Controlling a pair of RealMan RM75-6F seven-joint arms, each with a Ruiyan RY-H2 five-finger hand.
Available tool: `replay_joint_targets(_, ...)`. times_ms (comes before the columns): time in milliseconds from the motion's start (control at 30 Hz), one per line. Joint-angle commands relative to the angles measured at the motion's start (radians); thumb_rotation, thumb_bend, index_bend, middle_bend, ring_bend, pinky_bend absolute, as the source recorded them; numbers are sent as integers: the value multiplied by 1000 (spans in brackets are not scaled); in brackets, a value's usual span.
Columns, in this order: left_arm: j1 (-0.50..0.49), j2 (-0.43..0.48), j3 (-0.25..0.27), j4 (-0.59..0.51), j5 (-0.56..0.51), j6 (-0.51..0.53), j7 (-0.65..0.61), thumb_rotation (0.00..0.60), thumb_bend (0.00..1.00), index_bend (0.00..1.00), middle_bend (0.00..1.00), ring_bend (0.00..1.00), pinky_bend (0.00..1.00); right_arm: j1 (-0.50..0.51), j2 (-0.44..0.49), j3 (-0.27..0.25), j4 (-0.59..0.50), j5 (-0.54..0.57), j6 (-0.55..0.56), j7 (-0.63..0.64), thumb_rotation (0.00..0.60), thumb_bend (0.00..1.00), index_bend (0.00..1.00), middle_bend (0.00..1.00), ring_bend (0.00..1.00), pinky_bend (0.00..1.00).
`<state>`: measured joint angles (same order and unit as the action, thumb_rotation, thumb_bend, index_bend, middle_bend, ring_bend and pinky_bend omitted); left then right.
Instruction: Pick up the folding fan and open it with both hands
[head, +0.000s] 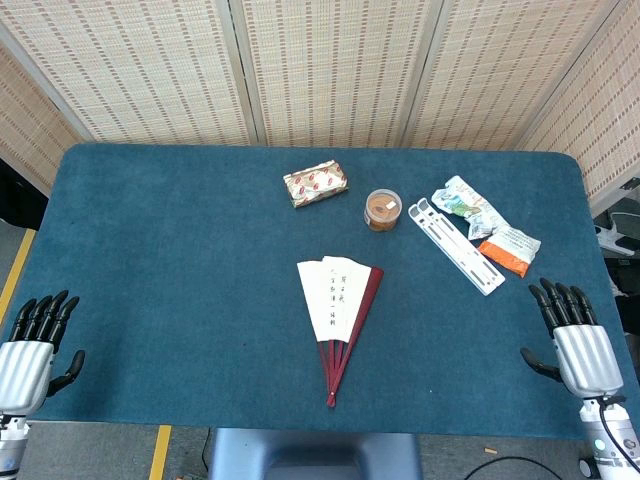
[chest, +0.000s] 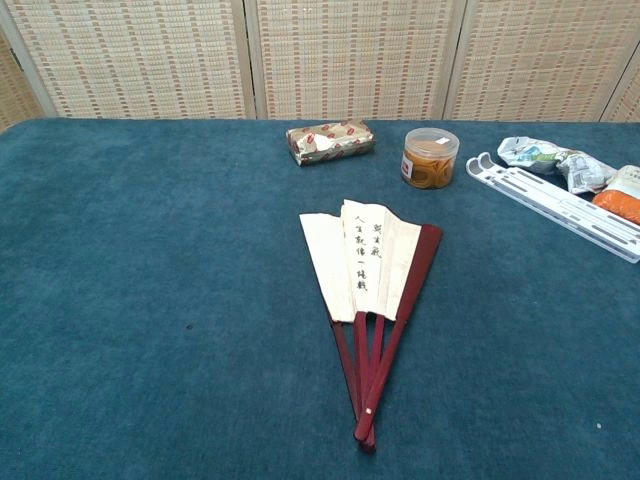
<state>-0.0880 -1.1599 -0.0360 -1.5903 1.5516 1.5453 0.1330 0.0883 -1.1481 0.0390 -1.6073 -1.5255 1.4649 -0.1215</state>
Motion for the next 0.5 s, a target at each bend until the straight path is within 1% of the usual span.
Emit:
replay_joint_targets(33,1,-3,-2,-5,-9,-9,7,600,406,0,0,0,32,3,-3,-1,1,3,-8,-10,552,163,0,0,0,0)
replay_joint_targets(167,-2,-7,-5,-2,-13,-15,6,600,407,0,0,0,32,16,-20,-5,14,-31,-11,-4,552,163,0,0,0,0)
replay_joint_targets(233,-4,-7,-7,-2,-17,-18,2,600,407,0,0,0,32,39,-50,0,41,-88,6,6,553,163,15,0,0,0)
replay_joint_targets(300,-7,-5,-9,-3,-16,-20,-2,600,406,0,0,0,32,71,-85,2,81,-153,12,5,554,163,67,0,0,0)
replay_joint_targets(367,-9,-3,-11,-1,-18,-22,-9,600,406,0,0,0,32,114,-122,5,114,-207,-8,-20,554,163,149,0,0,0)
replay_joint_targets(400,-9,-3,-11,0,-18,-23,-12,600,407,0,0,0,32,135,-136,9,123,-225,-23,-33,554,163,169,0,0,0)
replay_joint_targets(433,-12,-2,-12,-2,-18,-25,-15,600,407,0,0,0,32,164,-152,12,135,-240,-53,-54,554,163,199,0,0,0)
replay_joint_targets(500,-13,1,-11,-5,-21,-30,-15,600,407,0,0,0,31,217,-175,16,142,-253,-124,-90,554,163,227,0,0,0)
